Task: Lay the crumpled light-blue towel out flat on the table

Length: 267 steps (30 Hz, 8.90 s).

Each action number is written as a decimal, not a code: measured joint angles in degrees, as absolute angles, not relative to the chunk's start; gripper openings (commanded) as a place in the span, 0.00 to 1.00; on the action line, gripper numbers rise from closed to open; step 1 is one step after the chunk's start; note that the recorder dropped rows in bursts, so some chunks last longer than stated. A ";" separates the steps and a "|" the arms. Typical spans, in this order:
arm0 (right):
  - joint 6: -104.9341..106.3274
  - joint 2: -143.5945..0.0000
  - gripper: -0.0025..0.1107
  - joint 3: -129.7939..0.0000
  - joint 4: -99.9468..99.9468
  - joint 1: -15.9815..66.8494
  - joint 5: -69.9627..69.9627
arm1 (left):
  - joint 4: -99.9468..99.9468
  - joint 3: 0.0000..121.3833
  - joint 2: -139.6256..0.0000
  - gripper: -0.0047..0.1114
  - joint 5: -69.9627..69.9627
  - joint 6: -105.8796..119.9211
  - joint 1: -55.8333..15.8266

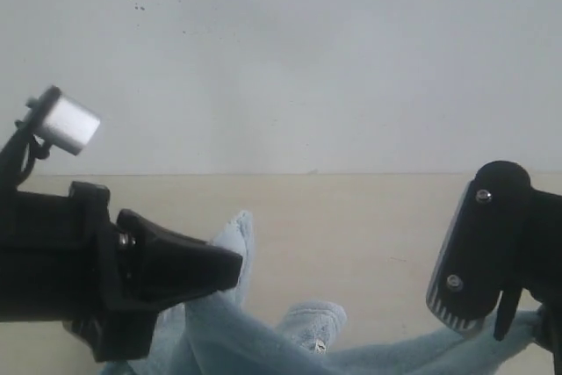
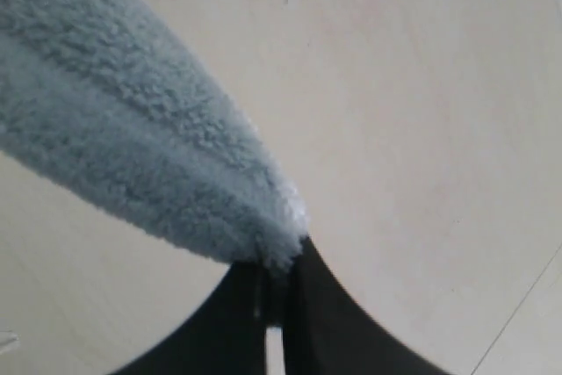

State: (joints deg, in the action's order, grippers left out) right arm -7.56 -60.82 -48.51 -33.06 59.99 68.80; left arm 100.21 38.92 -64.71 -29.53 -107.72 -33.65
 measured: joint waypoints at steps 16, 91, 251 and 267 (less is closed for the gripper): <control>-10.58 -42.87 0.02 -57.77 -32.17 59.99 61.21 | 100.32 46.61 -41.73 0.10 -24.27 -112.71 -33.65; 14.76 -74.35 0.02 -110.25 -35.03 59.99 70.76 | 100.32 70.15 -54.49 0.10 -19.50 -102.17 -33.65; 17.87 -68.27 0.02 -66.61 -2.83 59.93 44.55 | 100.52 38.64 -59.58 0.49 -34.97 -97.38 -33.97; 23.09 -68.27 0.02 -66.61 3.97 59.93 44.70 | 100.66 38.52 -59.58 0.11 -34.86 -97.08 -33.97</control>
State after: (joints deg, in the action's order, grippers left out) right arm 23.09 -68.27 -66.61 3.97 59.93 44.70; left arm 100.66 38.52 -59.58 -34.86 -97.08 -33.97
